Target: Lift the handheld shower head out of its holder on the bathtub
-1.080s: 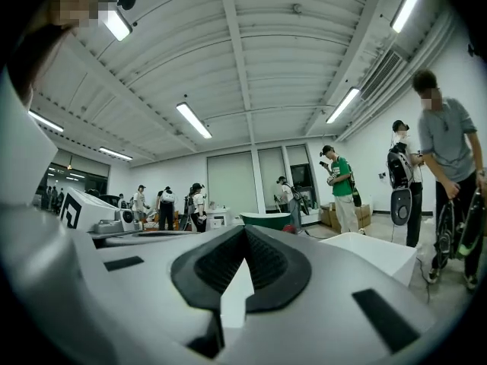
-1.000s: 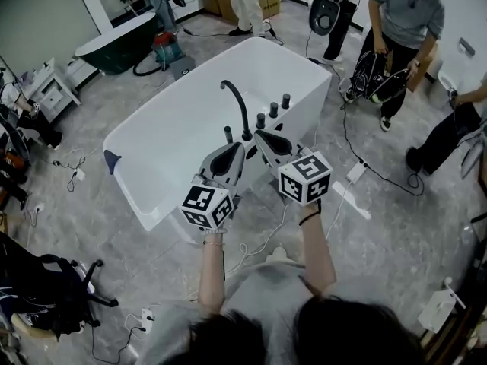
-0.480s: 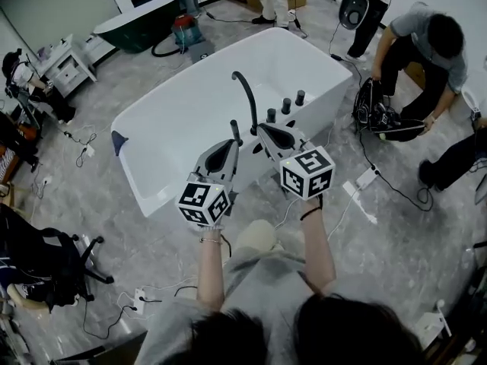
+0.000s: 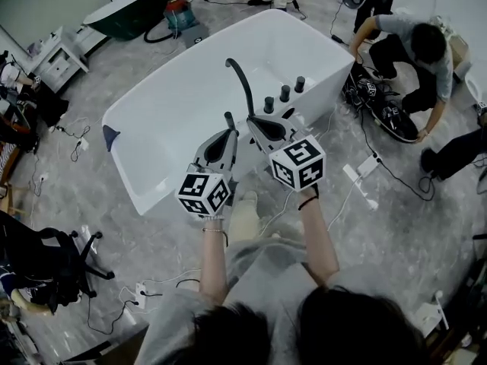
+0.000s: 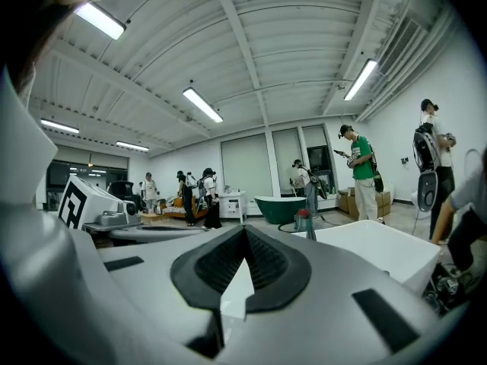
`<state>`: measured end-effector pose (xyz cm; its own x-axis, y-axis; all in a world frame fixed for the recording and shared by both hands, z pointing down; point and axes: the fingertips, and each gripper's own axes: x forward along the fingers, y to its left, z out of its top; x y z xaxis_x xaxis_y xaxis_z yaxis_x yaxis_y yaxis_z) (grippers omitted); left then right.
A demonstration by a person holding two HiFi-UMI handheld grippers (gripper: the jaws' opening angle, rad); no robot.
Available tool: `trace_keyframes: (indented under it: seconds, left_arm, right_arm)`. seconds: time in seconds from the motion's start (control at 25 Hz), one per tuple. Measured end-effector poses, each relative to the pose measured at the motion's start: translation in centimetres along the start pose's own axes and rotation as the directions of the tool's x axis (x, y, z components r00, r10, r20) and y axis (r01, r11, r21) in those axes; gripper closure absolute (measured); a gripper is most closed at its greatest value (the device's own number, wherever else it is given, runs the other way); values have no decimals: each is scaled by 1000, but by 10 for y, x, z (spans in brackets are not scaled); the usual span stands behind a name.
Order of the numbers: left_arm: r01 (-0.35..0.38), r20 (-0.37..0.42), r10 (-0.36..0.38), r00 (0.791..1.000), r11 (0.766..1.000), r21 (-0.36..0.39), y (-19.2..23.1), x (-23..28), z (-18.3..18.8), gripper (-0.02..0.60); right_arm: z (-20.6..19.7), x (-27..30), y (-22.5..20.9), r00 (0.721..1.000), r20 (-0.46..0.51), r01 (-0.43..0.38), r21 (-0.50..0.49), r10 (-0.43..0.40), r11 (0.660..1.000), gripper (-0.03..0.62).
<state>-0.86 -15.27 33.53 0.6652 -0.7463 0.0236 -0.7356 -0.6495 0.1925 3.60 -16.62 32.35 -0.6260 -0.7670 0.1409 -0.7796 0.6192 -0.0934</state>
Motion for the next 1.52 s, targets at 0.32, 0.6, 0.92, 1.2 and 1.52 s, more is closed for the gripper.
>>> trace_keyframes:
  seconds: [0.32,0.6,0.92,1.2,1.52]
  left_arm:
    - [-9,-99,7,995,1000,-13,34,27,-32,575]
    - [-10,-152,4,988,999,-42,59,45,-69,575]
    - [-22,-184,9,983,997,-72,85,57,-106,575]
    - [-63,-198,42,979,993,-102,118,67,-137,575]
    - [-96,-230,64,971,987,-130,145,71,-172,575]
  right_arm:
    - [-42,44,-31,999,-50,5,69,-2,998,594]
    - [-73,71,-47,996,-85,-15,97,23,995,594]
    - [-110,103,-61,992,-125,-9,77,19,997,594]
    - [-139,136,-75,990,-137,-31,83,42,996,592]
    - [-181,159,-79,979,-195,-53,60,64,997,591]
